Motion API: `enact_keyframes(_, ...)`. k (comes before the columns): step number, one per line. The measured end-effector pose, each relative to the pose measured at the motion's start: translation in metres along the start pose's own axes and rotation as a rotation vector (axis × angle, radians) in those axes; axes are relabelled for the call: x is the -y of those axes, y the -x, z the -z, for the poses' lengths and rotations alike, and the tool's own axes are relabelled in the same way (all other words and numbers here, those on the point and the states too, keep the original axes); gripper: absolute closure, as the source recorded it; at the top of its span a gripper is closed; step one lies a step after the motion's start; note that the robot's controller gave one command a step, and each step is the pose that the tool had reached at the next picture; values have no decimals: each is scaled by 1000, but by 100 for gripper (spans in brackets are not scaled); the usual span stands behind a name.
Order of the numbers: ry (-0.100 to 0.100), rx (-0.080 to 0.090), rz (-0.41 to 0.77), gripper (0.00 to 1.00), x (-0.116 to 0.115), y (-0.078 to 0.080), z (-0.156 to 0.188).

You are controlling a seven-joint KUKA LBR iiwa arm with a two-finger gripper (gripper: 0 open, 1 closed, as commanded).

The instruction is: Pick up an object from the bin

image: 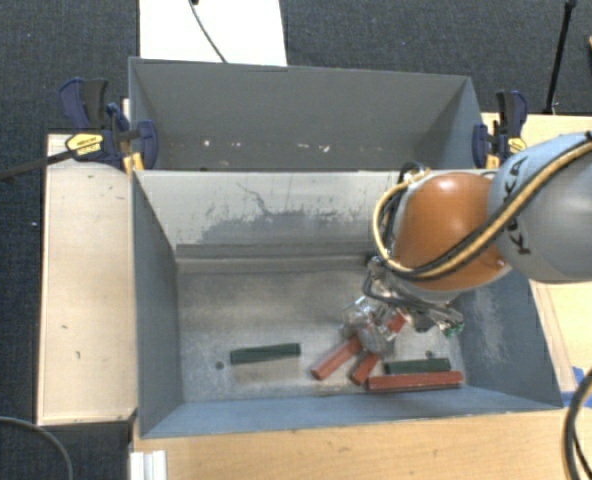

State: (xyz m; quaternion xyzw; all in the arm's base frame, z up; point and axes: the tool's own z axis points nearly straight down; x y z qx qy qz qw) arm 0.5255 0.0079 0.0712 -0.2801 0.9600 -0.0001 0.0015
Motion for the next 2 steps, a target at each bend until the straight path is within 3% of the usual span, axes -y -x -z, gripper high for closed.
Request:
enact_keyframes(1,-6,7,51,100,32,23,69)
enact_keyframes(2,-5,7,52,100,33,24,145)
